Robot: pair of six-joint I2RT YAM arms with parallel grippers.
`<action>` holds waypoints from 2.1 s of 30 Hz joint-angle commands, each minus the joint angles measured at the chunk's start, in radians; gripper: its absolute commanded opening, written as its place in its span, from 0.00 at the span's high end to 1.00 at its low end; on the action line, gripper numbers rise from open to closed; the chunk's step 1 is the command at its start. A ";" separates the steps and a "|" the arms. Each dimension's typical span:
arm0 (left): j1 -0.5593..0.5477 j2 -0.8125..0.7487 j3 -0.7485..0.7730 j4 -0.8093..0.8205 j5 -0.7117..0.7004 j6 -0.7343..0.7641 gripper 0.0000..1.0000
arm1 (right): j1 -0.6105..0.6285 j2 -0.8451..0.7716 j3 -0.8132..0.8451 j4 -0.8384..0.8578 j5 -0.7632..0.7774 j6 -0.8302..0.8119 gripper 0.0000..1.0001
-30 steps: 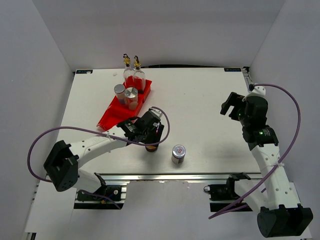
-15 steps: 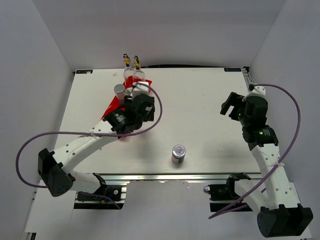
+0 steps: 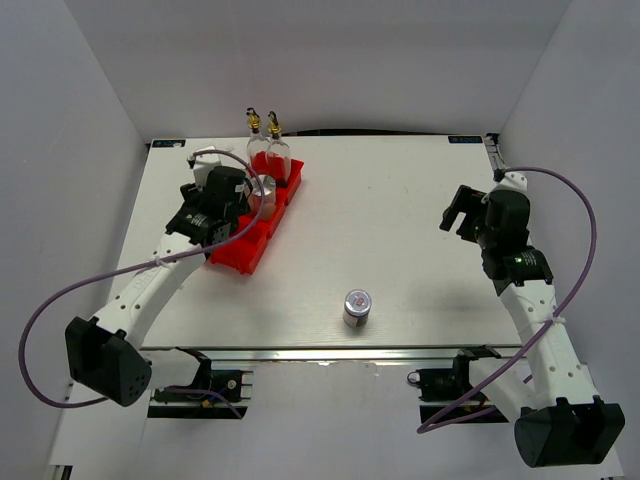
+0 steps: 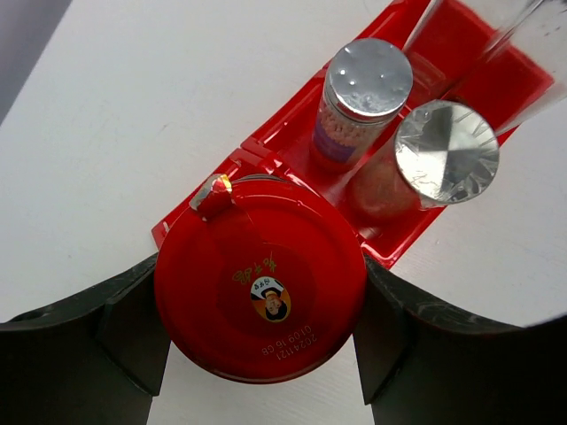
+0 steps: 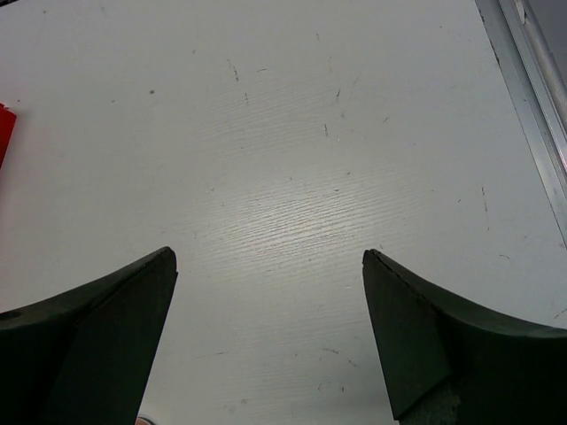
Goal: Organize the condiment bottles
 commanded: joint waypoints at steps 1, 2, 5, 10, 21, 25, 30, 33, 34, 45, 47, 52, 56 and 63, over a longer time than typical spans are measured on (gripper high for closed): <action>0.026 -0.024 0.000 0.131 0.062 -0.025 0.98 | -0.002 -0.003 0.016 0.015 0.021 0.002 0.11; 0.032 -0.013 0.000 0.128 0.079 -0.033 0.99 | -0.002 -0.001 0.019 0.012 0.021 0.004 0.11; 0.040 0.018 -0.034 0.131 0.082 -0.053 0.99 | -0.002 0.000 0.017 0.008 0.023 0.002 0.11; 0.046 0.038 -0.081 0.158 0.177 -0.080 1.00 | -0.002 0.011 0.014 0.024 0.024 0.002 0.11; 0.048 0.074 -0.163 0.183 0.246 -0.112 0.62 | -0.002 0.009 0.010 0.027 -0.025 0.004 0.11; 0.048 0.093 -0.147 0.151 0.240 -0.116 0.24 | -0.002 0.006 0.016 0.015 -0.028 0.004 0.10; 0.048 0.079 -0.146 0.106 0.231 -0.120 0.08 | -0.002 -0.021 0.013 0.013 -0.034 0.001 0.11; 0.048 0.056 -0.124 0.056 0.202 -0.128 0.02 | -0.002 -0.038 0.010 0.016 -0.037 -0.001 0.11; 0.048 0.051 -0.097 0.039 0.199 -0.128 0.02 | -0.002 -0.043 0.010 0.021 -0.037 -0.001 0.11; -0.087 -0.023 0.125 0.039 0.124 -0.093 0.02 | -0.001 -0.043 0.011 0.019 -0.051 -0.006 0.11; -0.254 0.037 0.181 0.027 0.099 -0.019 0.02 | -0.002 -0.044 0.010 0.024 -0.068 -0.009 0.11; -0.480 0.199 0.233 0.039 0.381 0.177 0.02 | -0.002 -0.047 0.005 0.031 -0.103 -0.015 0.11; -0.555 0.284 0.166 0.079 0.618 0.228 0.02 | -0.002 -0.044 -0.001 0.047 -0.125 -0.016 0.11; -0.618 0.378 0.114 0.129 0.738 0.234 0.02 | -0.001 -0.035 -0.001 0.042 -0.144 -0.015 0.11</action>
